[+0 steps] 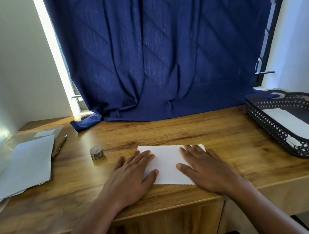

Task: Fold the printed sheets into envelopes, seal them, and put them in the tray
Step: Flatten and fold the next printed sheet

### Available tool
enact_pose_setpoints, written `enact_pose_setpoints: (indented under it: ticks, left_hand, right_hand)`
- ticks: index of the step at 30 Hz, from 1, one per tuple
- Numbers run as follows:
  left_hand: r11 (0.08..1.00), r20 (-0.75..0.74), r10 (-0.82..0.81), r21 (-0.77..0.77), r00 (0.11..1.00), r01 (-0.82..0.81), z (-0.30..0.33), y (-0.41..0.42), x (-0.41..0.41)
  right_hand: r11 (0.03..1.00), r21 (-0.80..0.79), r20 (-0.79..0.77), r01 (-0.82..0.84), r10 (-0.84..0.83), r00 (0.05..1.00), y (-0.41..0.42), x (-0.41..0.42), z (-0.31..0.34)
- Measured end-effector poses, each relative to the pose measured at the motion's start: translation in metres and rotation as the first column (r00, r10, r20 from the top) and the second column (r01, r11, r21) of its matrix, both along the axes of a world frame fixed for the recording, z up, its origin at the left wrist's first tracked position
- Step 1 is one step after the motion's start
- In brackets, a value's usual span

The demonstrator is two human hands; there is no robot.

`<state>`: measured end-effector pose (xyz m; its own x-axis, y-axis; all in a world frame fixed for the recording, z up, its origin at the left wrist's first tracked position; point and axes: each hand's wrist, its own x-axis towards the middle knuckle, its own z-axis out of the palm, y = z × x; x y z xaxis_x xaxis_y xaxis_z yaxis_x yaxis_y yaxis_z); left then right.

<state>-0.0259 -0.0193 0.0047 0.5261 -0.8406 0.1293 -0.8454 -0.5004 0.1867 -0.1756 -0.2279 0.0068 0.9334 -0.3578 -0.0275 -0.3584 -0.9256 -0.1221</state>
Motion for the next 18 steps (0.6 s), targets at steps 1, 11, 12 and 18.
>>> enact_pose_setpoints:
  ticks: [1, 11, 12, 18]
  left_hand:
    - [1.0, 0.0, -0.002, -0.002, 1.0, 0.002, 0.0, 0.0, 0.0]
    - [0.996, 0.042, -0.087, -0.027, 0.995, 0.089, 0.014, -0.05, -0.03]
    - [0.993, 0.024, -0.117, -0.024, 0.993, 0.117, 0.013, -0.059, -0.035]
    - [0.985, -0.078, -0.148, 0.078, 0.986, 0.154, 0.008, -0.069, -0.032]
  right_hand:
    - [1.0, 0.005, 0.008, 0.009, -0.009, 1.0, -0.003, -0.002, -0.001]
    - [0.999, -0.031, 0.047, -0.007, 0.008, 0.999, -0.003, -0.002, -0.008]
    - [0.999, -0.032, 0.05, -0.012, 0.013, 0.999, -0.003, -0.002, -0.008]
    - [0.999, -0.047, 0.065, -0.011, 0.014, 0.998, -0.004, -0.002, -0.009]
